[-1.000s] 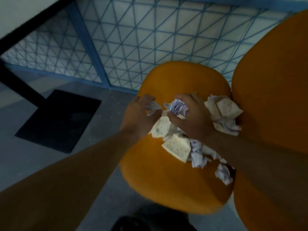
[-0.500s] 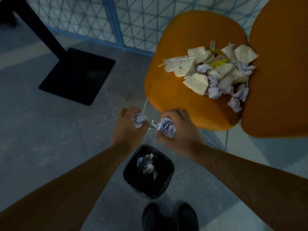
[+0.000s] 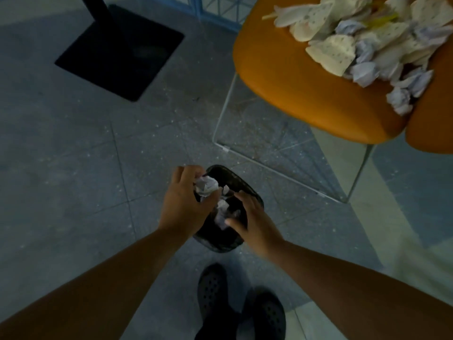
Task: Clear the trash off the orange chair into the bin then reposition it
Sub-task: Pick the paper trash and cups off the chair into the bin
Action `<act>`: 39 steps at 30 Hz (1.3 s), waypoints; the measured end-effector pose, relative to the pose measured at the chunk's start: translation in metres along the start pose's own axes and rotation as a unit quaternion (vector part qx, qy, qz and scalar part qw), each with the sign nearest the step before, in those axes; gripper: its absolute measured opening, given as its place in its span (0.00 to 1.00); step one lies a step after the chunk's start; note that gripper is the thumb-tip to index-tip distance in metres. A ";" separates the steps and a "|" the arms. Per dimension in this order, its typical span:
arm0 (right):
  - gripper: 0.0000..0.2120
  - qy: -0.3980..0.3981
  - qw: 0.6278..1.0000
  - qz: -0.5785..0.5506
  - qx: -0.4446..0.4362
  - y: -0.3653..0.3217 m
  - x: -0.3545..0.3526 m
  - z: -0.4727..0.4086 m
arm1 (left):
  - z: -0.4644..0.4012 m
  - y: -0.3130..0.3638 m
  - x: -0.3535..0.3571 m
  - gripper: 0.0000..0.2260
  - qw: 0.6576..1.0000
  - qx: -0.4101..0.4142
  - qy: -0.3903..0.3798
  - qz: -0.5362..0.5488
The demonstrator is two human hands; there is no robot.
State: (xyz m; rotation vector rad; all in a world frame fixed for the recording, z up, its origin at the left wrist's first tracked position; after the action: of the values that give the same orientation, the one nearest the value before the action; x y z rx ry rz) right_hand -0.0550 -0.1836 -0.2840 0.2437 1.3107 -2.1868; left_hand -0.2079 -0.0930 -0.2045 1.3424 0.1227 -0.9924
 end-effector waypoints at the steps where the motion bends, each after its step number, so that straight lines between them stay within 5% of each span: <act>1: 0.34 0.012 1.000 -0.001 -0.007 0.004 -0.002 0.002 | -0.002 -0.007 0.009 0.22 1.000 -0.010 -0.009 0.008; 5: 0.29 0.036 0.999 -0.018 -0.034 0.012 -0.012 0.013 | -0.010 -0.034 0.044 0.30 0.990 -0.090 -0.105 0.004; 9: 0.24 0.039 0.996 0.005 -0.075 0.006 -0.028 0.016 | -0.011 -0.040 0.054 0.20 0.985 -0.120 -0.118 -0.044; 22: 0.17 0.109 0.985 0.051 -0.127 -0.076 -0.113 0.021 | -0.030 0.078 -0.029 0.12 0.999 0.031 0.001 -0.033; 31: 0.13 0.194 0.965 0.090 -0.152 -0.145 -0.222 0.001 | -0.110 0.175 -0.105 0.13 0.991 0.117 -0.012 -0.063; 39: 0.15 0.297 0.936 0.126 -0.141 -0.125 -0.336 -0.038 | -0.208 0.232 -0.097 0.14 0.984 0.160 -0.033 -0.069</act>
State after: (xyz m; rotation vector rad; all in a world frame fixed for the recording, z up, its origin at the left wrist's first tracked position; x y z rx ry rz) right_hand 0.1455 0.0205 -0.0653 0.9568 1.7751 -1.7354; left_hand -0.0211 0.1116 -0.0319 1.6078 0.0053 -1.2095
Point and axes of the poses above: each hand's wrist, its own z-axis away from the middle knuckle, its own x-axis out of the palm, y = z × x, the point moved 4 cm from there along -z, towards the middle knuckle, and after that the axes turned 14 degrees about -y, right-handed, at the moved point
